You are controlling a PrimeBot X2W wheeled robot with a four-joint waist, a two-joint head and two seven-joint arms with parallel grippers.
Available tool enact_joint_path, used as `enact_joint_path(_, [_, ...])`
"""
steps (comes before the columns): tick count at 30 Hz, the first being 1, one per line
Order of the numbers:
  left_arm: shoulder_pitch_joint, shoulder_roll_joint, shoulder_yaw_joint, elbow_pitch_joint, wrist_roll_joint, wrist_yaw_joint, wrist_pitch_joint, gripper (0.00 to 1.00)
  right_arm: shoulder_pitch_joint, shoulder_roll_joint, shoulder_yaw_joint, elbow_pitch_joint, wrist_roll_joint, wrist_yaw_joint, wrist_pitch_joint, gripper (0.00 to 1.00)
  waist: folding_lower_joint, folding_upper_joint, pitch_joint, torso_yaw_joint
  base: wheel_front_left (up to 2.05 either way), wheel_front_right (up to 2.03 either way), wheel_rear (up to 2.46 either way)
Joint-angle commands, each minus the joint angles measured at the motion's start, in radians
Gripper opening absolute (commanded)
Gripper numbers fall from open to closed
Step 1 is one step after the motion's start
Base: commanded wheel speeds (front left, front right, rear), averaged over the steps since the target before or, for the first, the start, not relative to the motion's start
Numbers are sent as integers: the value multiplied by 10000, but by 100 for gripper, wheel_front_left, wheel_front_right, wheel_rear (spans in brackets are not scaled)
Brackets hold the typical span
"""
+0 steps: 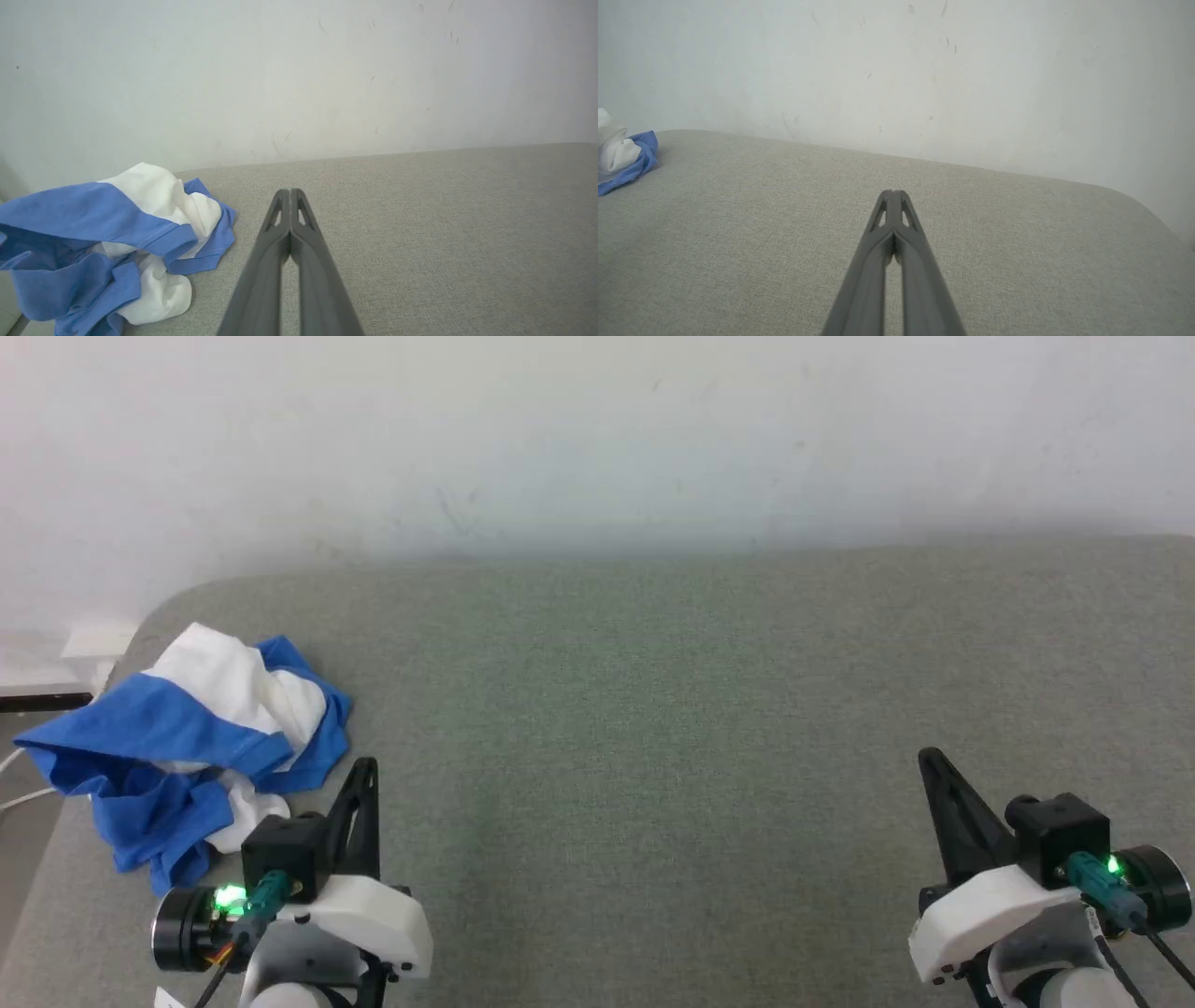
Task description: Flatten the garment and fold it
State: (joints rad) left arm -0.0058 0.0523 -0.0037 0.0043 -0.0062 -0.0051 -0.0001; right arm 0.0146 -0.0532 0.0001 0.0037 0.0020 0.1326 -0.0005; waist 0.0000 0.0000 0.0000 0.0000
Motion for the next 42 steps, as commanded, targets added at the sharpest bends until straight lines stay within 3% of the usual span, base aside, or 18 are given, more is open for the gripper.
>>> enact_joint_path(1, [58, -20, 37, -43, 62, 51, 1, 0, -146, 30, -1, -37, -20, -19, 5, 0, 0, 0, 0, 0, 0, 0, 0])
enact_joint_path(14, [58, -20, 37, -43, 62, 51, 1, 0, -146, 30, -1, -37, -20, -19, 5, 0, 0, 0, 0, 0, 0, 0, 0])
enact_joint_path(15, [-1, 0, -1, 0, -1, 0, 0, 100, 1, 0, 0, 2, 2, 0, -1, 100, 0, 0, 0, 0, 0, 0, 0])
enact_joint_path(29, [-147, 4, -176, 275, -130, 154, -207, 100, -50, -2, -51, 118, 106, 0, -176, 100, 0, 0, 7, 137, 0, 0, 0])
enact_joint_path(42, [-304, 48, -269, 577, -320, 380, -496, 100, -150, 1, -54, 210, 165, -2, -347, 100, 0, 0, 50, 742, 0, 0, 0])
